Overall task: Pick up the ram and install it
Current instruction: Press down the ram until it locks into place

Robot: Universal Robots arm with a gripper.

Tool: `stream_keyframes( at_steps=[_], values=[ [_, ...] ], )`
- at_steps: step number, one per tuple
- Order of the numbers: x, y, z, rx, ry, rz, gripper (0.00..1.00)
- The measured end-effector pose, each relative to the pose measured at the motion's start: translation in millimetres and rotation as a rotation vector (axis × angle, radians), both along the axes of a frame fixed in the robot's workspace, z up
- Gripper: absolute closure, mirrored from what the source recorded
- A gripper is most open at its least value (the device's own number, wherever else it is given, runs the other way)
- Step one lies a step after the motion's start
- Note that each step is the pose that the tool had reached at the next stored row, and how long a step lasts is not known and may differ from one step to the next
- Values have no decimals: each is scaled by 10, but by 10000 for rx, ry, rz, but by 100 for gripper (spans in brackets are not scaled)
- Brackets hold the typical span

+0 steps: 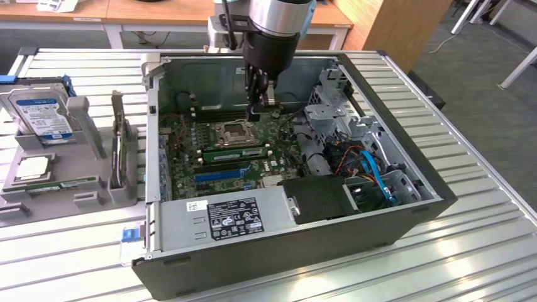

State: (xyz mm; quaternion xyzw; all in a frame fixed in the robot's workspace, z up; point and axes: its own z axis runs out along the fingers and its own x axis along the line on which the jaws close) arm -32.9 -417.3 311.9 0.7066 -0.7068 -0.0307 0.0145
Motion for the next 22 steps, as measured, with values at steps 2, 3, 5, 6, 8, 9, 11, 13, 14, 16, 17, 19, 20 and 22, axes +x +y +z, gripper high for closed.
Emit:
stream_keyframes(
  at_steps=[2,3,5,6,8,9,11,13,14,16,17,19,20,22],
  values=[
    [44,0,0,2,0,-3,90],
    [72,0,0,5,0,-2,90],
    [119,0,0,10,-1,-1,90],
    [141,0,0,11,-1,-2,90],
    [185,0,-1,15,-1,-2,90],
    [208,0,-1,16,-1,-1,90],
    [254,0,-1,18,-1,-1,90],
    [295,1,-1,21,-1,-2,90],
    [314,1,-1,20,-1,-1,90],
    [346,1,0,20,-1,2,90],
    [358,1,0,20,0,2,90],
    [361,0,0,20,0,2,90],
    [361,0,0,19,0,1,90],
    [361,0,0,19,-1,1,90]
  ],
)
